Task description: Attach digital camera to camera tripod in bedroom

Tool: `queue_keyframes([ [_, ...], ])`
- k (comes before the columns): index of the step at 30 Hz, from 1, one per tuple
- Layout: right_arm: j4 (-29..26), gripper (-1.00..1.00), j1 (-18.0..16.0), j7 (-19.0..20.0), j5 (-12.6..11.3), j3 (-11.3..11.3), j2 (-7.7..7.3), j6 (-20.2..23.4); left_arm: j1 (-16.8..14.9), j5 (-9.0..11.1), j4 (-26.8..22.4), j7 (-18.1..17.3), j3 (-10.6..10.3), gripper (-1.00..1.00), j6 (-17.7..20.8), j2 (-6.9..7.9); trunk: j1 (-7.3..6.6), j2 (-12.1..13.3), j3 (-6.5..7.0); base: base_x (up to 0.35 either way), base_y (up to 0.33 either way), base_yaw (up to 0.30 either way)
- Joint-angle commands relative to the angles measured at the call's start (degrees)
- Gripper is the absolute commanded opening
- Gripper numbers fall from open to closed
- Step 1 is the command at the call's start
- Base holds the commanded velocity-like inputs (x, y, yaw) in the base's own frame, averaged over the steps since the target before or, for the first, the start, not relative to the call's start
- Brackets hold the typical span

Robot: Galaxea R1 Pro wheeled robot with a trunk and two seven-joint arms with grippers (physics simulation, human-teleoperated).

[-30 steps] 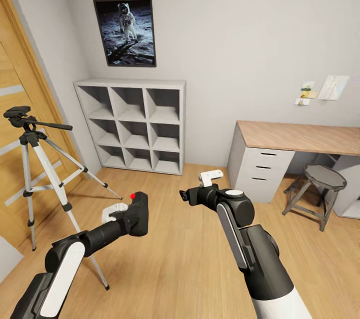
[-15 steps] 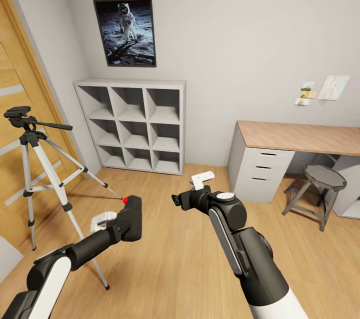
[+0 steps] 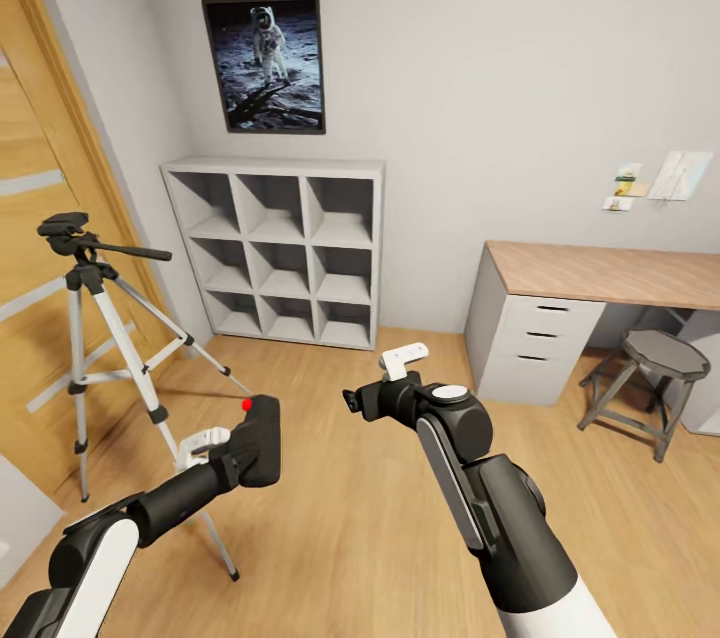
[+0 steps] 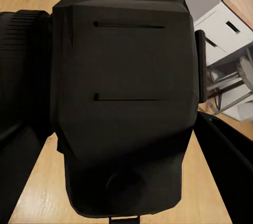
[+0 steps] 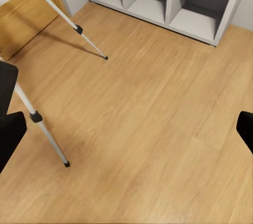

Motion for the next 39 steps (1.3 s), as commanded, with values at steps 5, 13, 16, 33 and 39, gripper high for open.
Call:
queue_keyframes([
  [5,0.0,1.00,-0.1,-0.1,-0.2,0.0,0.01,0.3,0.0,0.1,0.0,-0.4,0.3,-1.00,0.3,0.05,0.03,-0.1,-0.12,0.000,0.329,0.000],
  [13,0.0,1.00,-0.1,0.0,-0.2,0.0,0.00,0.3,1.9,0.7,-1.1,-3.3,2.5,-1.00,0.4,1.88,0.03,-0.1,-0.12,0.000,0.340,0.000],
  [16,0.0,1.00,-0.1,0.0,-0.2,0.0,0.01,0.3,2.2,0.8,-1.2,-5.2,3.7,-1.00,0.5,2.17,0.03,-0.1,-0.12,0.000,0.342,0.000],
  [33,0.3,1.00,-0.1,-0.2,-0.1,1.4,0.08,0.3,-7.7,2.9,-1.3,-20.6,14.7,-1.00,11.2,6.88,0.03,-0.1,-0.12,0.000,0.279,0.000],
  [39,0.5,1.00,-0.1,-0.3,0.0,2.0,0.08,0.3,-15.2,3.4,-1.3,-22.8,17.4,-1.00,16.2,7.40,0.03,-0.1,-0.12,0.000,0.035,0.000],
])
